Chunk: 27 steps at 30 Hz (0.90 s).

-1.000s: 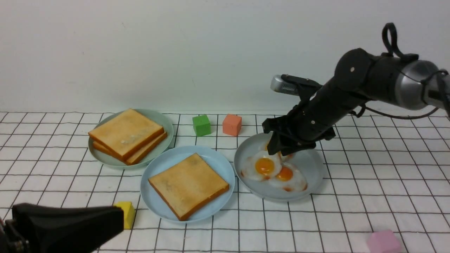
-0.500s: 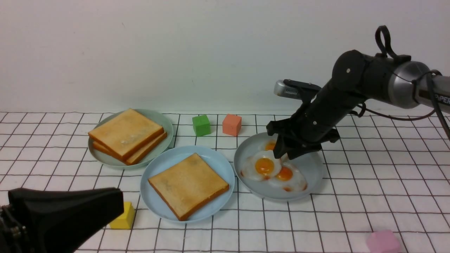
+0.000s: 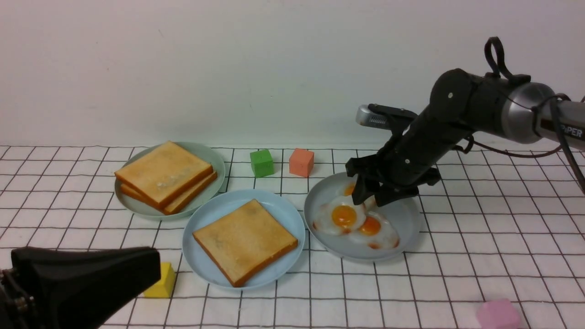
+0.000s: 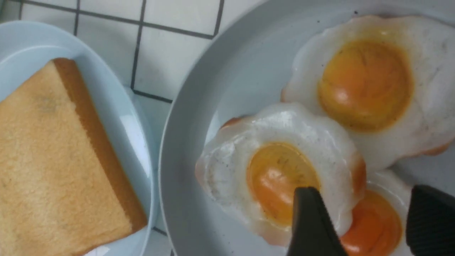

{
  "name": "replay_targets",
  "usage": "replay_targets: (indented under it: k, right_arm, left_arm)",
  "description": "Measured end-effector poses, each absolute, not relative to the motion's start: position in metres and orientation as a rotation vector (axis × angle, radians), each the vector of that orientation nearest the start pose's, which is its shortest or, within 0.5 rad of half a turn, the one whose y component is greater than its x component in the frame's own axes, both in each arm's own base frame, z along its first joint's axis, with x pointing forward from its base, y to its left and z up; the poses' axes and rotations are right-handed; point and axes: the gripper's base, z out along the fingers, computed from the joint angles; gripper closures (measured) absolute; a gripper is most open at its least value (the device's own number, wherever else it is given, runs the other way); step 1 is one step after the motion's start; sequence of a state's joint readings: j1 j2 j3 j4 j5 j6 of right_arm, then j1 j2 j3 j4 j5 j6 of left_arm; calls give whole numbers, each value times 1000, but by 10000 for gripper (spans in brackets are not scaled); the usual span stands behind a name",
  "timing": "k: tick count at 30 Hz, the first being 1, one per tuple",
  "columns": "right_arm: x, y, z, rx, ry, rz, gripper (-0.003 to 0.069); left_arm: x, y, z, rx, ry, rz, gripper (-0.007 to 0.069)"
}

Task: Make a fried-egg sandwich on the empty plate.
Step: Use the right arm to grab a fried egg

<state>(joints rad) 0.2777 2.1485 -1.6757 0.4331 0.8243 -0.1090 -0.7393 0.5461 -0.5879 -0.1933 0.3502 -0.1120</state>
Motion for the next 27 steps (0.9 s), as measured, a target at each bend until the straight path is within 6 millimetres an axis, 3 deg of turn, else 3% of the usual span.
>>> replay_targets:
  k: [27]
  right_arm:
    - [453, 160, 160, -53, 2676, 629, 274]
  left_arm:
    - [80, -81, 339, 451, 1782, -794, 634]
